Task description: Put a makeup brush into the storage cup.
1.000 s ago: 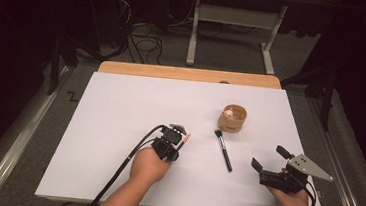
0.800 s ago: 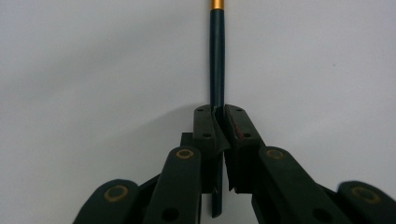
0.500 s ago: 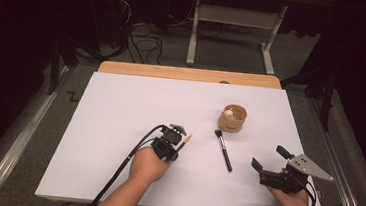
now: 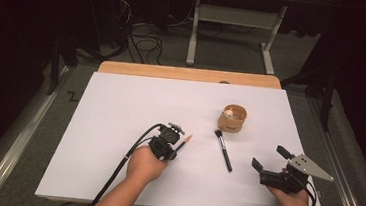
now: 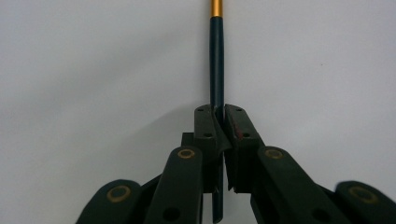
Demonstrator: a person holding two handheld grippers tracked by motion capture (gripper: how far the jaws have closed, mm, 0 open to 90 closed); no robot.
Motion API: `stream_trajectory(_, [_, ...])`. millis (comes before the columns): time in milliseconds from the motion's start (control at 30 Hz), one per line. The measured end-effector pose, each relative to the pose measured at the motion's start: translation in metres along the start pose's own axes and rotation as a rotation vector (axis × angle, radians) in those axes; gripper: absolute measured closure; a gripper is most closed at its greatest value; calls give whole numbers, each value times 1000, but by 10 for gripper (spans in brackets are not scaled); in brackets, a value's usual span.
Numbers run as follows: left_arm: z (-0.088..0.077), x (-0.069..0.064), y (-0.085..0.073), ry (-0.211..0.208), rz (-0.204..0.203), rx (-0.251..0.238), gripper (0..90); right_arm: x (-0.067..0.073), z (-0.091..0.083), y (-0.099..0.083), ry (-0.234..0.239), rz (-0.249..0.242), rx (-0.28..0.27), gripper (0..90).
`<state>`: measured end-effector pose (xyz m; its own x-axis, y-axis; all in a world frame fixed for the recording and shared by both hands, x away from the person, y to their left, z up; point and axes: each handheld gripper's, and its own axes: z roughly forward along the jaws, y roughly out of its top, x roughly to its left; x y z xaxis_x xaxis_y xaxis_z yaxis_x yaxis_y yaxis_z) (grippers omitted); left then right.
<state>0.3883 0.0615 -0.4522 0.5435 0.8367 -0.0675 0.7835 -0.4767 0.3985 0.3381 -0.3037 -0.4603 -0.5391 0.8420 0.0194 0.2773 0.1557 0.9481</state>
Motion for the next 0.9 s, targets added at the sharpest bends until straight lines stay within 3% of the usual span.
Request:
stream_trajectory(333, [-4,4,-4,5,17,-28,847,1,0,0,0,-3,3,7])
stream_trajectory(600, [-5,6,-10,-11,33,-67,847,0,0,0,0,-1,2,7])
stream_trajectory(900, [-12,15,-24,-41,23,-128,847,1,0,0,-1,-3,3,7])
